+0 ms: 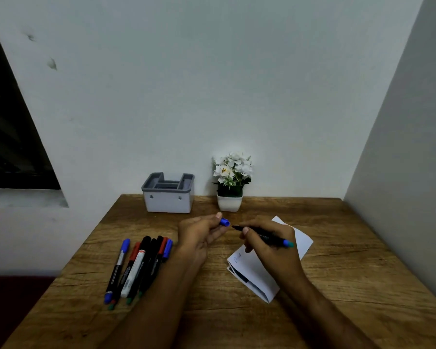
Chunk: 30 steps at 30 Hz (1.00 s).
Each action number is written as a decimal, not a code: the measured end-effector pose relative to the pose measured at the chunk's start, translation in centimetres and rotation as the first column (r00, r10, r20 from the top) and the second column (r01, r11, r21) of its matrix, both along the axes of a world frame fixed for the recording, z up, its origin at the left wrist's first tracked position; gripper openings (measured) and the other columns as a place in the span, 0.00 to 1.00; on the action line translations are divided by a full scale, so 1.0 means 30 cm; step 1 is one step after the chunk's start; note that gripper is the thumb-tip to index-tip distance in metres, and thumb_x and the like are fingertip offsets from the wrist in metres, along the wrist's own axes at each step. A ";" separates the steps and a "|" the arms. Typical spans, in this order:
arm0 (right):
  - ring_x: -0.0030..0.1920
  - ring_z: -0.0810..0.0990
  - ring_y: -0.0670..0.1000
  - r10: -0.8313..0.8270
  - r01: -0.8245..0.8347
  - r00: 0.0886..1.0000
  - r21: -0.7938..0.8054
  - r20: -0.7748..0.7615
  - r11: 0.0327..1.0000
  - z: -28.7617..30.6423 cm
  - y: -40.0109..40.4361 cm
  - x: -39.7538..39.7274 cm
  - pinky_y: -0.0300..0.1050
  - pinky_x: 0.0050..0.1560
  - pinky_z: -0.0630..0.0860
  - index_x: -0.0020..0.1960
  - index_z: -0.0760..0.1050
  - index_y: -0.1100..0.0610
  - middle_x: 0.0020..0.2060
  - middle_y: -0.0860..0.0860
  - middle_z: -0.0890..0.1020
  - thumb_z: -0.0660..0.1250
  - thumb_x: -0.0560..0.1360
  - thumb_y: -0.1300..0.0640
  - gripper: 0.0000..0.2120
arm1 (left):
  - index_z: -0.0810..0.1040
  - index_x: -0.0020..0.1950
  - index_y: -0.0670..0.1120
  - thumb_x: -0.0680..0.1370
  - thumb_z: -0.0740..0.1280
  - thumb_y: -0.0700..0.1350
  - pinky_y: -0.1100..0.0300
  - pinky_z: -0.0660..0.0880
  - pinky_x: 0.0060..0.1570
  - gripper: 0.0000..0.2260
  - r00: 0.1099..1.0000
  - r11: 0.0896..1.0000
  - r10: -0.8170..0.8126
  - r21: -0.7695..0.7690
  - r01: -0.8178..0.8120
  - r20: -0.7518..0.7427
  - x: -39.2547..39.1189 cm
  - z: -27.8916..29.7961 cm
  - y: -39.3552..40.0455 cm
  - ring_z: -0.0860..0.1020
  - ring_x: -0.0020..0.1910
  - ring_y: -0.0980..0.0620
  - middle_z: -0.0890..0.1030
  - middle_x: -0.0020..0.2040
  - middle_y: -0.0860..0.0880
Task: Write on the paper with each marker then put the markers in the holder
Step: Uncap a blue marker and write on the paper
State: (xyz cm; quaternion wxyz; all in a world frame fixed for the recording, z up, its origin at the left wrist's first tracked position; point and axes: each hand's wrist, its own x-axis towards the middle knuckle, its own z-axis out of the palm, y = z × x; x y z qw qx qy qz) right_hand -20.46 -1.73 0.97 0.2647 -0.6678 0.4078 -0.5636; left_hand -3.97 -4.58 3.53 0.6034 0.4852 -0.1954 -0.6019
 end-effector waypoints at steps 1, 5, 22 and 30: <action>0.37 0.86 0.46 0.001 -0.001 1.000 0.001 0.001 1.000 -0.001 0.000 0.002 0.34 0.38 0.79 0.52 0.88 0.58 0.38 0.46 0.88 0.71 0.77 0.68 0.10 | 0.80 0.50 0.31 0.73 0.72 0.31 0.58 0.83 0.35 0.07 1.000 1.000 -0.003 -0.003 0.003 -0.001 -0.007 0.001 0.005 0.85 0.37 0.46 0.84 0.43 0.38; 0.40 0.87 0.47 -0.012 0.012 1.000 -0.013 -0.012 1.000 -0.006 -0.001 0.010 0.41 0.42 0.83 0.51 0.87 0.51 0.40 0.43 0.88 0.73 0.77 0.67 0.12 | 0.80 0.50 0.30 0.73 0.71 0.30 0.59 0.83 0.34 0.06 1.000 1.000 -0.022 -0.022 0.022 -0.005 -0.031 -0.005 0.019 0.85 0.37 0.46 0.84 0.42 0.37; 0.31 0.80 0.45 0.037 -0.034 0.988 -0.017 0.148 0.999 -0.004 -0.069 0.042 0.38 0.35 0.75 0.37 0.82 0.61 0.29 0.49 0.82 0.76 0.75 0.66 0.08 | 0.79 0.51 0.32 0.74 0.69 0.27 0.59 0.82 0.33 0.06 0.991 0.996 0.083 -0.022 -0.085 -0.105 -0.075 0.023 0.035 0.85 0.40 0.45 0.83 0.47 0.35; 0.46 0.87 0.46 0.069 -0.075 0.993 0.061 0.094 0.995 -0.013 -0.122 0.102 0.36 0.46 0.81 0.51 0.85 0.58 0.43 0.48 0.88 0.80 0.71 0.63 0.10 | 0.78 0.55 0.37 0.73 0.67 0.24 0.58 0.83 0.38 0.14 0.984 0.979 0.178 -0.099 -0.180 -0.025 -0.015 0.055 0.025 0.84 0.43 0.46 0.82 0.50 0.37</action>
